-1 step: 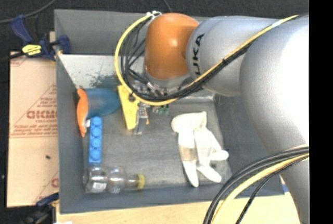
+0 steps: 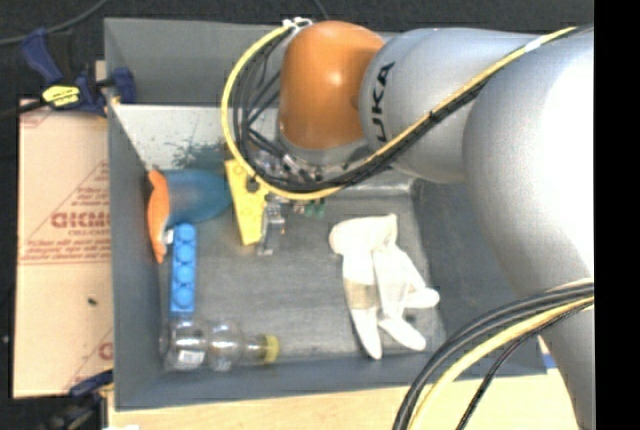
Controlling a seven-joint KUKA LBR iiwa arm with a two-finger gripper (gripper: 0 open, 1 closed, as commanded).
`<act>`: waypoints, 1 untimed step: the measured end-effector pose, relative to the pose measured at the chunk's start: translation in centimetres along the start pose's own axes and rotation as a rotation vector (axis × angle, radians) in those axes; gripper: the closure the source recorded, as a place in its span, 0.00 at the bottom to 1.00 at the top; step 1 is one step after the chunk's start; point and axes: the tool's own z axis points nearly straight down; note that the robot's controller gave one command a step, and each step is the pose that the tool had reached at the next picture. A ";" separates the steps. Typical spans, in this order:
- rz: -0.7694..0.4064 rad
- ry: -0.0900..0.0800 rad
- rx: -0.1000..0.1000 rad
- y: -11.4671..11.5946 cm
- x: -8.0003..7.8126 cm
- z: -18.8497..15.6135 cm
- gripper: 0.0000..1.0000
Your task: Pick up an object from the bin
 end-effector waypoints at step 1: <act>0.371 -0.016 0.002 2.2 -2.4 4.4 0.00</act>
Offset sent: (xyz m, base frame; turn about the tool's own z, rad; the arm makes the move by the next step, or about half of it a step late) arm 0.0179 0.0318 0.0001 0.3976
